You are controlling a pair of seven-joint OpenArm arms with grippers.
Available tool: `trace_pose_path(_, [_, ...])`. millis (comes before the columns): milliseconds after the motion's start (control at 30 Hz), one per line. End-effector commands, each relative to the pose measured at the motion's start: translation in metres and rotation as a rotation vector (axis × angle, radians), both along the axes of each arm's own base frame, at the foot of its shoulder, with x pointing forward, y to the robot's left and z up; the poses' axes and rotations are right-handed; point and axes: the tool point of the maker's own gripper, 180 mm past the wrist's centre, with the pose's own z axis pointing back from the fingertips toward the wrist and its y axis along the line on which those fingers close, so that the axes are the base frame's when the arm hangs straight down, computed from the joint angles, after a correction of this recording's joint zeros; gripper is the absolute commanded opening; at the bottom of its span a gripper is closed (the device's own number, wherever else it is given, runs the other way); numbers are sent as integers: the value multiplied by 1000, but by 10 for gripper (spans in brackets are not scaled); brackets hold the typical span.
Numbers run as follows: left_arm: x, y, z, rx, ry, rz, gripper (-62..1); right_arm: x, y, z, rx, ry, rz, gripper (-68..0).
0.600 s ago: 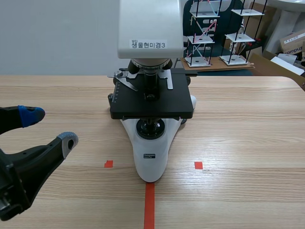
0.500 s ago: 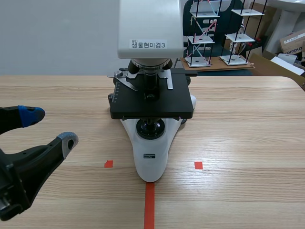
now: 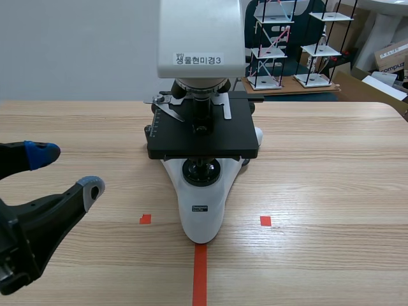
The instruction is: Return to the home posture
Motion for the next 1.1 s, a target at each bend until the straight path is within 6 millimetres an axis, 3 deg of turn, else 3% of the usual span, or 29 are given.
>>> trace_pose_path(0, [-1,-2,3,-16,-6,-1,-131,-3,-1,19,14,-50,5,-674])
trace_pose_path(333, [-1,-2,3,-16,-6,-1,-131,-10,-5,20,3,-86,28,-661])
trace_pose_path(733, [-1,-2,3,-16,-6,-1,-131,-50,-31,-2,-30,-138,-18,-404])
trace_pose_path(1067, [-1,-2,3,-16,-6,-1,-131,-109,-48,-35,44,-126,-26,-172])
